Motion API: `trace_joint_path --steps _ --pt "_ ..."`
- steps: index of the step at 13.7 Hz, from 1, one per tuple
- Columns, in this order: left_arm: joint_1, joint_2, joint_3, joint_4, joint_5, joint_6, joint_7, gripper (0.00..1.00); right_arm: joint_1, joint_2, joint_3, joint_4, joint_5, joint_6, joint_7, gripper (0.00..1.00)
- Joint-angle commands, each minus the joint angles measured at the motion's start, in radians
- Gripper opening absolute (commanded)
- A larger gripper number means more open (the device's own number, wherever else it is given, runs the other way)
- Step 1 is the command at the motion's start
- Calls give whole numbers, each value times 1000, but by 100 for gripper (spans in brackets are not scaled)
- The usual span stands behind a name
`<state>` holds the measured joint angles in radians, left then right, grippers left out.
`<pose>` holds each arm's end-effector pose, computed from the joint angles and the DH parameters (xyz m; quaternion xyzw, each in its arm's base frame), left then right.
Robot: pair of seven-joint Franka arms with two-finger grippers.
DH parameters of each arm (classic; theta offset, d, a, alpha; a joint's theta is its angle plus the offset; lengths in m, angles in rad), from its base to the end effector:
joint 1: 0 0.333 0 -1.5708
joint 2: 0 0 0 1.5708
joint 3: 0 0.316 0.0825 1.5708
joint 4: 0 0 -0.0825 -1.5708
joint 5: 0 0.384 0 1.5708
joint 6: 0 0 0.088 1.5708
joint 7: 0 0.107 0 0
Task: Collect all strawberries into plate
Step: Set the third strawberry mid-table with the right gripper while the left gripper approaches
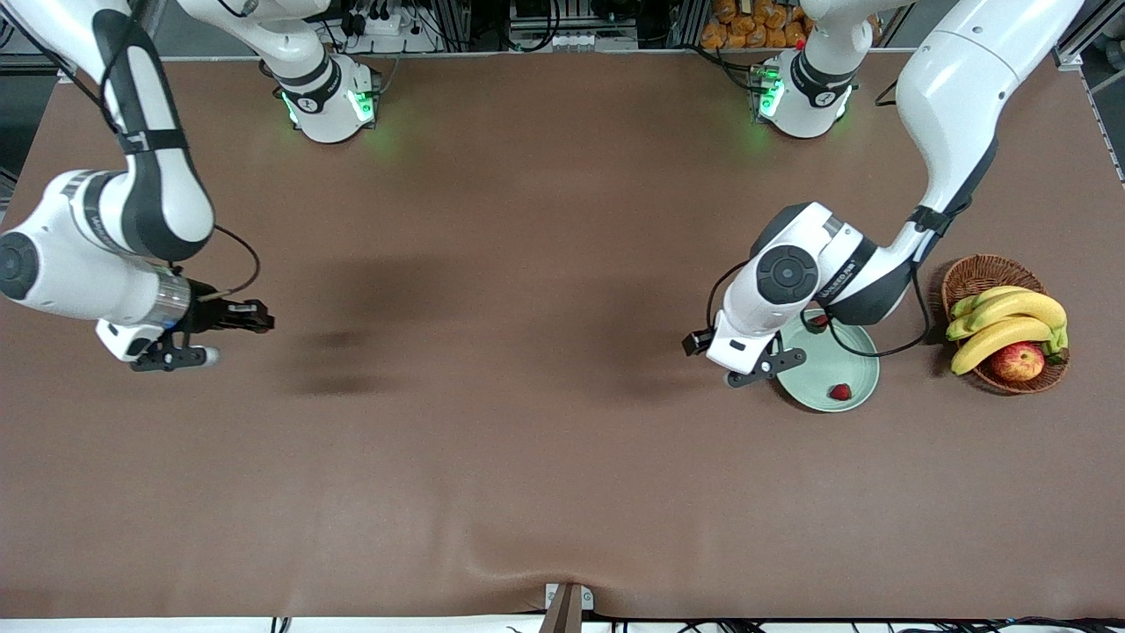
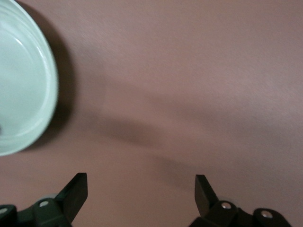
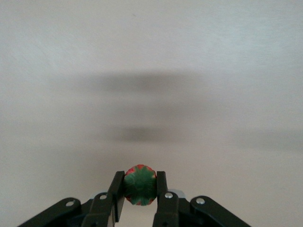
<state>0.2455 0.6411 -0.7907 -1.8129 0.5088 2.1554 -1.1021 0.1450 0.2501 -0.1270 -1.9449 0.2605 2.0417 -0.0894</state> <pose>0.5738 -0.2780 0.2648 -0.9853 -0.1672 0.0345 0.0119 0.5892 0.0276 0.3443 -0.9926 0.0135 0.0706 0.0979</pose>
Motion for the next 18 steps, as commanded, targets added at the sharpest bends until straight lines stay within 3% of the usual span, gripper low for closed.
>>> trace_joint_path --steps 1,5,8,11,15,18 --pt "-18 20 2 26 17 10 -38 100 122 61 -5 104 35 -18 240 0" --pt "-43 22 4 26 14 32 -77 100 238 148 45 227 179 -3 587 0" --pt "-54 31 4 26 16 43 -100 100 323 265 121 346 190 102 906 0" --pt "-60 29 4 26 7 57 -107 100 433 414 138 475 189 185 1161 0" --pt "-58 31 4 23 7 67 -122 100 501 506 165 492 194 356 1276 0" --pt "-54 39 5 23 5 67 -124 100 542 607 193 566 192 437 1369 0"
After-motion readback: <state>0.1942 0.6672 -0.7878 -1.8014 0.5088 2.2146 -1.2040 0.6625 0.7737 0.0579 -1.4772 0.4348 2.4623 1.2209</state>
